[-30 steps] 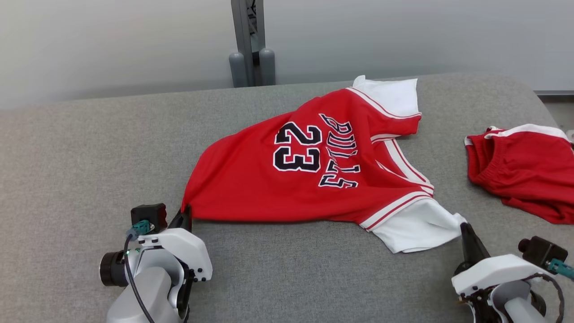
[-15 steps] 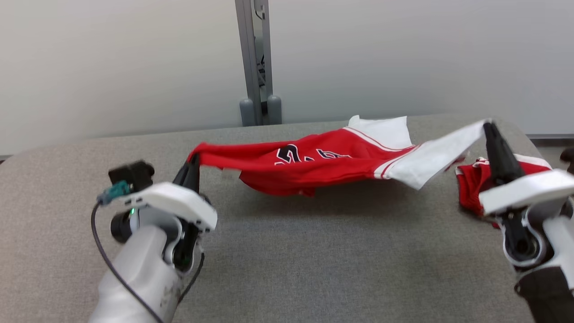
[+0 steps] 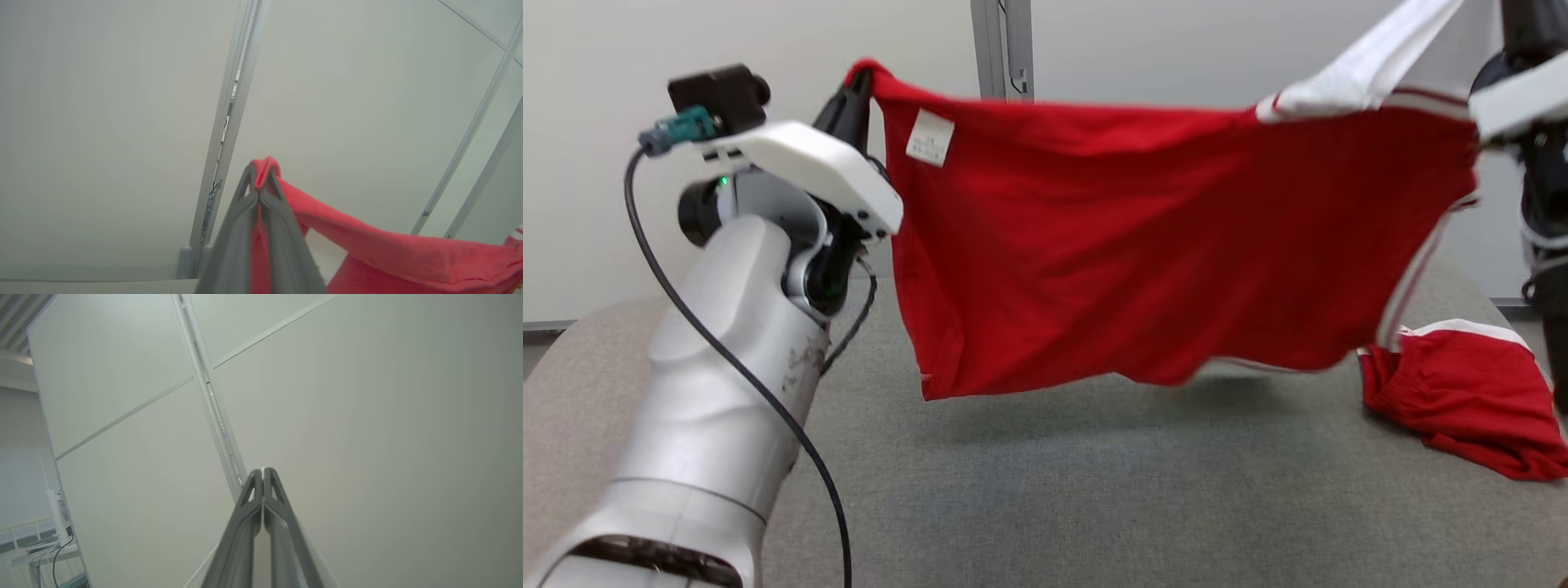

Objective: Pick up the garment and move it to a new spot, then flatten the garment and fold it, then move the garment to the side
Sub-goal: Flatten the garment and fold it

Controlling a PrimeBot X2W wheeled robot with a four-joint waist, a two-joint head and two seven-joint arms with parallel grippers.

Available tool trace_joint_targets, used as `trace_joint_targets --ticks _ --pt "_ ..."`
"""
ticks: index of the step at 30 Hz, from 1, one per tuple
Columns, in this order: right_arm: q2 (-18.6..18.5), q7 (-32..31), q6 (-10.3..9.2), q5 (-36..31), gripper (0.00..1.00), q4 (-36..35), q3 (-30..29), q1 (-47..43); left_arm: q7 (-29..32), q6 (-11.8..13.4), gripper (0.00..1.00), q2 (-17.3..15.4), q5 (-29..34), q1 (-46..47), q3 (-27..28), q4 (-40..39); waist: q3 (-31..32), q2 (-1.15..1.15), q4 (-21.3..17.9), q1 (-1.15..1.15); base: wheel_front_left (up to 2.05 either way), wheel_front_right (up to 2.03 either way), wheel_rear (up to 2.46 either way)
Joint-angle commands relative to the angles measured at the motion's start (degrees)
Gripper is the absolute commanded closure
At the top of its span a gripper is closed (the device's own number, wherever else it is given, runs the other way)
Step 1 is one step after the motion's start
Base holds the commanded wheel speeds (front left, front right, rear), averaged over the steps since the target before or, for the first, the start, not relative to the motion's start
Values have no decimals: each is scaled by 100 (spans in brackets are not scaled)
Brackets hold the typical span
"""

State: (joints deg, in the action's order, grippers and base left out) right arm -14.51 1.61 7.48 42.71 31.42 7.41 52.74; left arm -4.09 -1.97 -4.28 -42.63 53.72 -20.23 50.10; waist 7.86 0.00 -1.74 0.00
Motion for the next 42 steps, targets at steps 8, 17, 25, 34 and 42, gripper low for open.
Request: trace_joint_targets --ticks 8,17,25,34,42 --pt "140 -326 4 -187 100 943 -243 1105 507 -51 100 -137 -85 489 -14 387 125 0 112 0 0 0 0" --pt "122 -356 4 -404 100 1209 147 1321 1431 -40 100 69 -1266 413 644 642 115 0 172 0 0 0 0" --pt "87 -330 4 -385 100 1390 454 1391 2203 772 100 131 -2781 658 1284 750 0 0 159 0 0 0 0" --pt "150 -419 4 -448 100 1854 825 1808 1954 2043 100 131 -3974 1253 1157 789 -644 0 8 0 0 0 0" --pt "248 215 4 -1014 100 2477 1021 3672 1122 2499 100 101 -3334 3011 705 809 -2484 0 -184 0 0 0 0"
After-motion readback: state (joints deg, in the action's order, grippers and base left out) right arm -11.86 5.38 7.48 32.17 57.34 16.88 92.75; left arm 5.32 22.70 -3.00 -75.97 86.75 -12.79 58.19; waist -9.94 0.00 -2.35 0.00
